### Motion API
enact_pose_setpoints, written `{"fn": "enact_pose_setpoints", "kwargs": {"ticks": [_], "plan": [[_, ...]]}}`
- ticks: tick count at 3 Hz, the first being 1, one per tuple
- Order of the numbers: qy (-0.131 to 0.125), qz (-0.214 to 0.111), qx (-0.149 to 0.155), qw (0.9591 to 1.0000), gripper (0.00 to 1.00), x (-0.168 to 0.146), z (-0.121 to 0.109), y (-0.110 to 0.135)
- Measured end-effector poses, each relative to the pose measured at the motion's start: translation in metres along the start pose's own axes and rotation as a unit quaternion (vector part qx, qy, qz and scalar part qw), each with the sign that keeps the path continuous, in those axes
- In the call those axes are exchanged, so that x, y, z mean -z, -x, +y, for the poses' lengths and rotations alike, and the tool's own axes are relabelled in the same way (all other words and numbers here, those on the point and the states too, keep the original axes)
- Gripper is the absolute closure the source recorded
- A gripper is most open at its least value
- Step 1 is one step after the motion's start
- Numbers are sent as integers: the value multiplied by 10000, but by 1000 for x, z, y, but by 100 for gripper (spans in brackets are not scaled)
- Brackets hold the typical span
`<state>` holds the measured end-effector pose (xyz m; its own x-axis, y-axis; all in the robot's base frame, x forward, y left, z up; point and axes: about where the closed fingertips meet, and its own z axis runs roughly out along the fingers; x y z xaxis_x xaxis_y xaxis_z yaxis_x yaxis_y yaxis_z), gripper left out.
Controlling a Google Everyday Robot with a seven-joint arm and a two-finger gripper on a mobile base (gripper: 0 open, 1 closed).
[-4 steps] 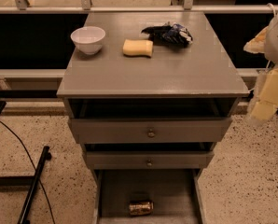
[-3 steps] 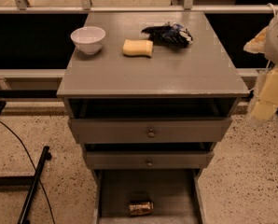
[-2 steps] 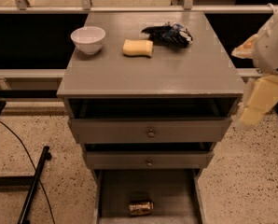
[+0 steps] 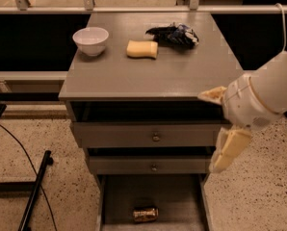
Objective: Pick orange can from bottom drawer and place on counter
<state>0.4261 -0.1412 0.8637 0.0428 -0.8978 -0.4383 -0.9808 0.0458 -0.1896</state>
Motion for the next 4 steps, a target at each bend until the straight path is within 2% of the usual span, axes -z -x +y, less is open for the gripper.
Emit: {"fn": "enact_pose_setpoints", "kwargs": {"ticks": [1,2,3,4], "plan": [[6,-265,213,9994,0,1,3,11],[47,-221,160,9996,0,-10,2,5],[115,-265,375,9989,0,-55,12,-17],[-152,111,1019,9946,0,-100,10,-38]]}}
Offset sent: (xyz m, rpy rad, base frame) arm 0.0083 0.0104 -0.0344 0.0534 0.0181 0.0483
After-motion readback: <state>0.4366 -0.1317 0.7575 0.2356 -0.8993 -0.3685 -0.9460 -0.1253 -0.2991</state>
